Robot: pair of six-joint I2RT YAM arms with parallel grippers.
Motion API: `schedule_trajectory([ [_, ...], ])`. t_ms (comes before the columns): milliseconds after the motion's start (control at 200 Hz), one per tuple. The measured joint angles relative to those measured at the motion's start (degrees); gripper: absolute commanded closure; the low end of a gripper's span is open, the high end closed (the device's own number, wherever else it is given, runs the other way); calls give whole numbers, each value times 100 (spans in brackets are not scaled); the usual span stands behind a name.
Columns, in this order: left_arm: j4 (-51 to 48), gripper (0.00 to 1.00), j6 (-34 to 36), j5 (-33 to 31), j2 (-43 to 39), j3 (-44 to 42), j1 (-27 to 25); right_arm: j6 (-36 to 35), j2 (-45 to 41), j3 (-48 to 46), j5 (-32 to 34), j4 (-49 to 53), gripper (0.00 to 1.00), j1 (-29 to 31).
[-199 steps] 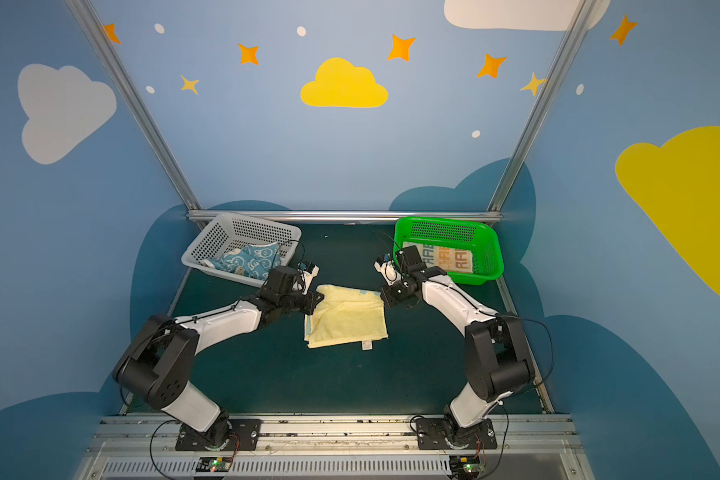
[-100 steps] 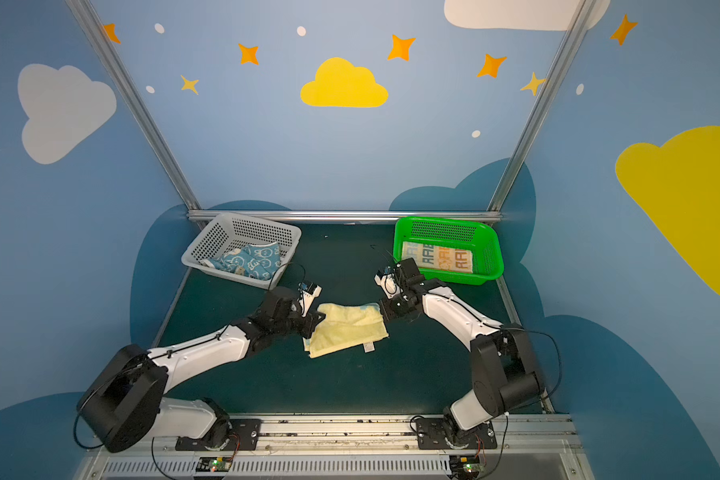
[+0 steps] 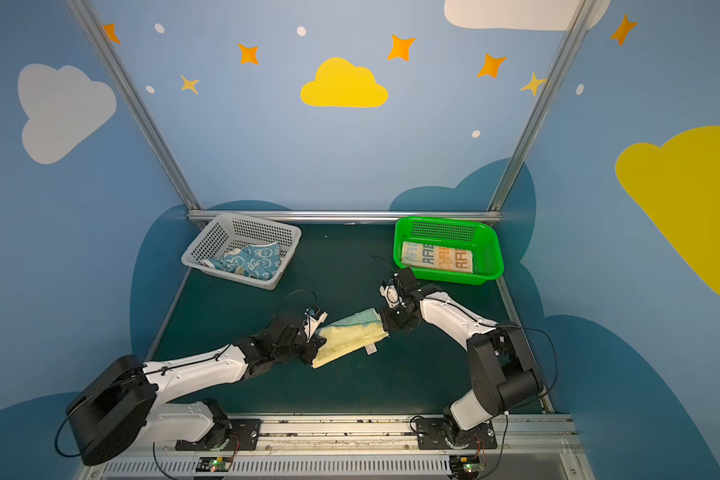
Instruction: Fold and stack the towels
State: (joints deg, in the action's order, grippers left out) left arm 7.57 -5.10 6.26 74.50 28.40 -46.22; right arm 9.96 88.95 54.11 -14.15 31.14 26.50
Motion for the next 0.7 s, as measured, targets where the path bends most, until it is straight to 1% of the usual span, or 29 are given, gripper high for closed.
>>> schedule_trajectory([
  [205, 103, 79, 192, -787, -11, -363, -872, 269, 26, -179, 111, -63, 73, 0],
  [305, 125, 74, 304, -990, -94, -507, -1102, 372, -96, -308, 188, -76, 66, 0],
  [370, 107, 73, 332, -1073, -164, -520, -1176, 446, -271, -387, 249, -70, 64, 0],
  [521, 11, 71, 365, -1185, -380, -516, -1331, 507, -649, -374, 275, -94, 64, 22],
  [701, -214, 70, 378, -1266, -697, -516, -1519, 522, -592, -184, 297, -155, 64, 260],
])
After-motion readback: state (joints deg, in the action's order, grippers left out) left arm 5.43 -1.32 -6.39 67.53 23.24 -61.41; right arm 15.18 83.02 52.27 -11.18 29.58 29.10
